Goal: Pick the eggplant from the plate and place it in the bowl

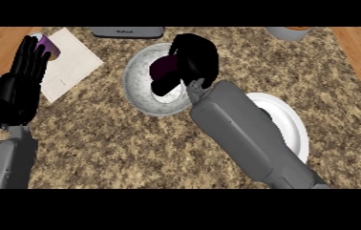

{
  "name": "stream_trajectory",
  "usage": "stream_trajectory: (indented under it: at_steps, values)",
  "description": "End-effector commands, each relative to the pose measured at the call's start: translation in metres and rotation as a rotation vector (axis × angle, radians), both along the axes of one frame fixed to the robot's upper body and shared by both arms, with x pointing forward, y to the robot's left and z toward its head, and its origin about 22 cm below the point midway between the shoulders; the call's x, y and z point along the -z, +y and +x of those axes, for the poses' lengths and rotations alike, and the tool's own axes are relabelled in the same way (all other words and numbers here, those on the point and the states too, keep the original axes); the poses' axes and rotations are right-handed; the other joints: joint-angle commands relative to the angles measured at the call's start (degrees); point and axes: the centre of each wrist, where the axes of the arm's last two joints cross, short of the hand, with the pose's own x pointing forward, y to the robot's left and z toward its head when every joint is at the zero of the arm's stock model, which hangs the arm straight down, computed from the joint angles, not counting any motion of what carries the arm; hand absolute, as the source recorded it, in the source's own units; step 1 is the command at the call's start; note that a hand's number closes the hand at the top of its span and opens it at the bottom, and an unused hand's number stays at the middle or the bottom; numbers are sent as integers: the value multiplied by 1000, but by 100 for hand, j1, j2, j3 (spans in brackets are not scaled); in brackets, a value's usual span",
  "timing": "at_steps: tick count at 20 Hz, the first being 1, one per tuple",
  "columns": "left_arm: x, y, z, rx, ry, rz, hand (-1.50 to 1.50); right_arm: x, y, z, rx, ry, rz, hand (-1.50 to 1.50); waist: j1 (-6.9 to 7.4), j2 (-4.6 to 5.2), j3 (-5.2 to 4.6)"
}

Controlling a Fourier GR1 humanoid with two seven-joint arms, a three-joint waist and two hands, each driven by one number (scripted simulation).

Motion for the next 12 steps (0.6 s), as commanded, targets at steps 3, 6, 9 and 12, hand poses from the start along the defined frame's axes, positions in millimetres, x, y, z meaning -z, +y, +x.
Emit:
stream_trajectory:
  at_steps: [3, 6, 9, 12]
  values:
    - [-4, 9, 7, -2, -17, -6, 0, 45, -4, 19, 141, 56, 114, -150, 44, 23, 2]
    - [-1, -3, 3, 18, -7, -1, 0, 72, -12, 18, 149, 42, 229, -150, 122, 38, 5]
    - [-3, -18, 6, 8, -13, -6, 0, 58, -12, 20, 133, -33, 387, -150, 98, 27, 10]
    - [-9, 0, 4, 5, -6, -1, 0, 73, -18, 20, 153, -161, 452, -150, 71, 15, 9]
